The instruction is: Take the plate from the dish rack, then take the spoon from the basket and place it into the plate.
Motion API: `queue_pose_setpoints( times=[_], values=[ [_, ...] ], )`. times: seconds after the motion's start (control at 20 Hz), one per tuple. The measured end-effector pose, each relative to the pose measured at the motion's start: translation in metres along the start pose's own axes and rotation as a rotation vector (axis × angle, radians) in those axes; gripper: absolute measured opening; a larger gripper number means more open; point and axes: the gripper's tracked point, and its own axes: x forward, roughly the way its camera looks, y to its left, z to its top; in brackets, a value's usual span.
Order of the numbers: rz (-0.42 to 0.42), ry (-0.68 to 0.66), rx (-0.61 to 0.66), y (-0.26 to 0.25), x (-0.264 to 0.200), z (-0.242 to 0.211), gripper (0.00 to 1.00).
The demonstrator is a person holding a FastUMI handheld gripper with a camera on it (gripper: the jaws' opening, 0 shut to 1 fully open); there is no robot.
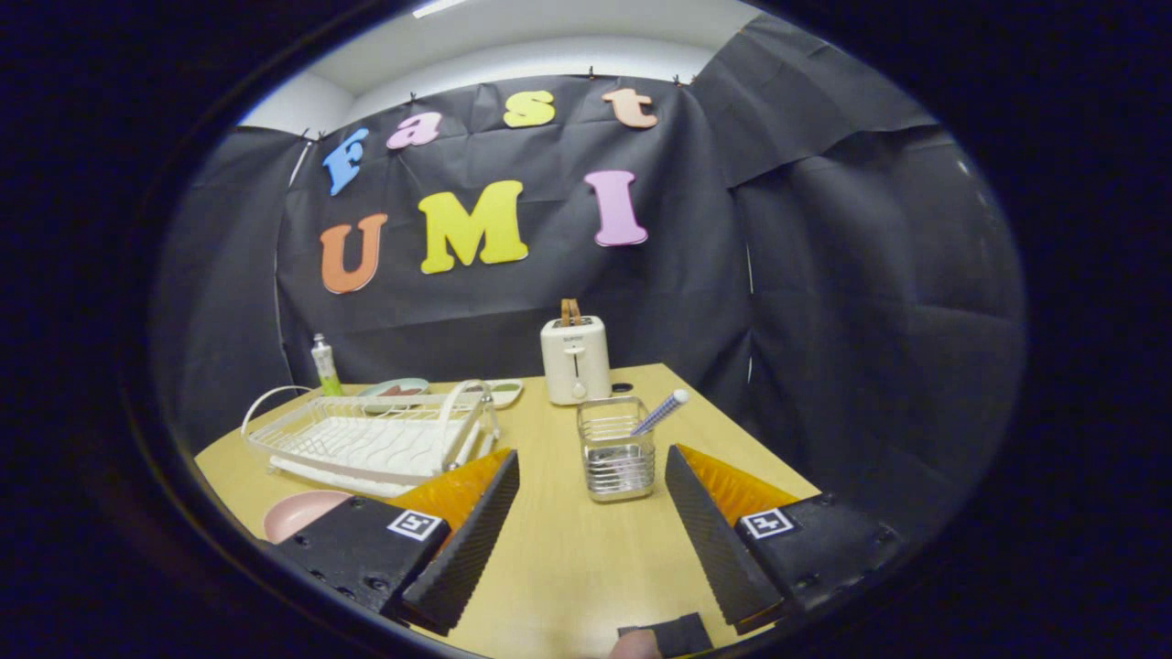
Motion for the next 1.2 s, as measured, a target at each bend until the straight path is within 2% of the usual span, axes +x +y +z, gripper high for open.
queue_pose_setpoints(
  times=[0.35, 0.45, 0.5, 0.75, 0.8, 0.85, 1.0, 1.05, 1.2],
  values=[
    [0.02, -0.001, 0.06, -0.029, 0.068, 0.008, 1.0],
    [0.037, 0.023, 0.093, -0.025, 0.085, 0.005, 0.96],
    [0.047, 0.027, 0.11, -0.025, 0.089, 0.009, 0.88],
    [0.045, 0.042, 0.144, -0.027, 0.11, 0.009, 0.61],
    [0.046, 0.042, 0.151, -0.027, 0.112, 0.009, 0.52],
    [0.042, 0.041, 0.157, -0.028, 0.111, 0.011, 0.49],
    [0.048, 0.033, 0.148, -0.025, 0.114, 0.015, 0.28],
    [0.064, 0.034, 0.151, -0.02, 0.112, 0.017, 0.27],
    [0.065, 0.033, 0.114, -0.018, 0.112, 0.026, 0.17]
  ],
)
